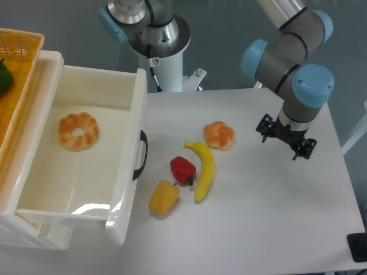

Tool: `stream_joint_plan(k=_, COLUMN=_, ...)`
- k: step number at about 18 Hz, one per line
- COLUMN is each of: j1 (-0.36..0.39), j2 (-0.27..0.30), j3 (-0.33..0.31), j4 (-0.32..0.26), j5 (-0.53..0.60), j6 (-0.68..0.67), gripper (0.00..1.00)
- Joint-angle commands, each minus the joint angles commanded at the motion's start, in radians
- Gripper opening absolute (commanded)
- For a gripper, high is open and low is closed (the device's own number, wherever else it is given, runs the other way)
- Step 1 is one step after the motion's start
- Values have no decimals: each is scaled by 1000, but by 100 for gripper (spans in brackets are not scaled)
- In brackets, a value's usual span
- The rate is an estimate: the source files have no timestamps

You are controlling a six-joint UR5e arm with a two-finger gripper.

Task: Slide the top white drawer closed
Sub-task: 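Lower the gripper from above the bread roll toward the peppers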

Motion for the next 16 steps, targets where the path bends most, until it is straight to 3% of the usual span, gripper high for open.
stream_joint_plan(k=3, j1=-6, j2=9, j3=-23, j4=0, j5=-6, j6=-48, gripper=97)
stream_joint_plan(k=5, j1=-21, j2=35, j3=-37, j4=-9, j5=-6, j6=-78, gripper=68)
stream_joint_plan(k=10, j1=-92, j2=49, j3=-66, j4=-26, j5=-6, j6=-267, gripper=16)
stream_joint_plan(k=13, j1=-149, j2=51, j3=-66, j4=-57, j5=-17, j6=-356, gripper=0)
stream_joint_plan(k=16, j1=-216, j2=63, j3=-66, j4=-66, j5=-58, j6=-508, gripper=0)
